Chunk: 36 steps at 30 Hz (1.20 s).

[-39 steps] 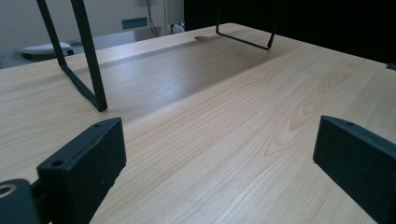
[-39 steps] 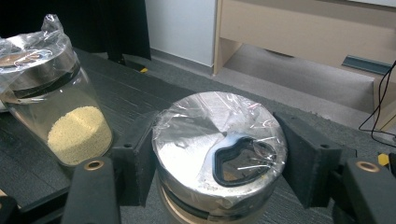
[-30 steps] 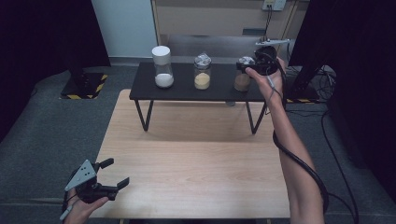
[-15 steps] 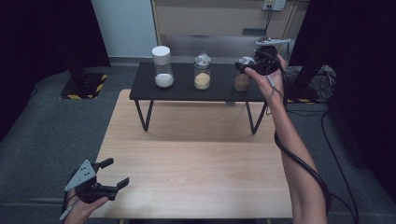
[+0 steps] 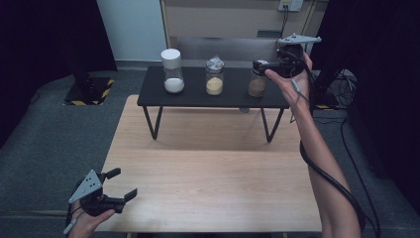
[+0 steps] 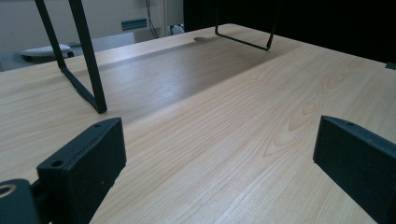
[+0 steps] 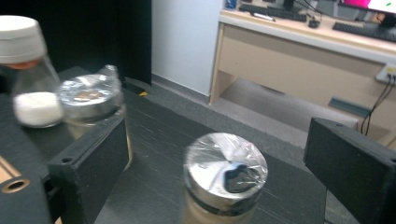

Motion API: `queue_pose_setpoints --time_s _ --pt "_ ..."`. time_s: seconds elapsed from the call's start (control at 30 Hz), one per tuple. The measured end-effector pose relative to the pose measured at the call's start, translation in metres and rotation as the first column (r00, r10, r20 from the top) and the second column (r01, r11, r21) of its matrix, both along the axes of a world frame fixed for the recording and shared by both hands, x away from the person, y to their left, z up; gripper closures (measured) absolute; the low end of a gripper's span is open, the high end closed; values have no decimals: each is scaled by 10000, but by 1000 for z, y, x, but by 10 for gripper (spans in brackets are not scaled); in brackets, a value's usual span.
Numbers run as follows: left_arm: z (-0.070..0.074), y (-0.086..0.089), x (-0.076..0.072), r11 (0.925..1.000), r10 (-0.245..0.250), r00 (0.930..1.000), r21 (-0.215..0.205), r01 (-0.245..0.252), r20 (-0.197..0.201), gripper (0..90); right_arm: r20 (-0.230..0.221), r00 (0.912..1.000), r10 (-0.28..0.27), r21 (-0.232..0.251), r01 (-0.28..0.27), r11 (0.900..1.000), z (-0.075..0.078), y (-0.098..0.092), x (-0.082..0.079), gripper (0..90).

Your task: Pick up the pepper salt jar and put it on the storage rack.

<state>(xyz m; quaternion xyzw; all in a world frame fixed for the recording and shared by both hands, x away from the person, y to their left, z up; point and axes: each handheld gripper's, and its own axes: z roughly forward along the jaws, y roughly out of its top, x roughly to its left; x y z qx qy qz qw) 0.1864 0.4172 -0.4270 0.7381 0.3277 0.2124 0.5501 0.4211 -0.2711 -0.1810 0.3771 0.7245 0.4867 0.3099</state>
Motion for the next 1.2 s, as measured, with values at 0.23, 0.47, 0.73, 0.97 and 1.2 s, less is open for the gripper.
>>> queue_pose_setpoints --time_s 0.23,0.47,0.73,0.97,1.2 --pt "0 -1 0 10000 -12 10000 10 12 -3 14 444 9970 630 65 -634 9980 8 -3 -21 67" --pt "1 -1 0 10000 -43 10000 38 43 7 13 587 9895 1319 144 -1329 9910 5 -10 -42 65" --pt "1 -1 0 10000 -46 10000 51 46 4 13 777 9766 2004 -12 -2009 9796 -5 -20 -69 66" --pt "1 -1 0 10000 -50 10000 60 50 4 13 752 9623 2613 -42 -2617 9651 -18 -31 -89 67" --pt "1 -1 0 10000 -48 10000 61 48 -5 13 774 9511 2989 89 -3005 9537 -33 -40 -108 67"
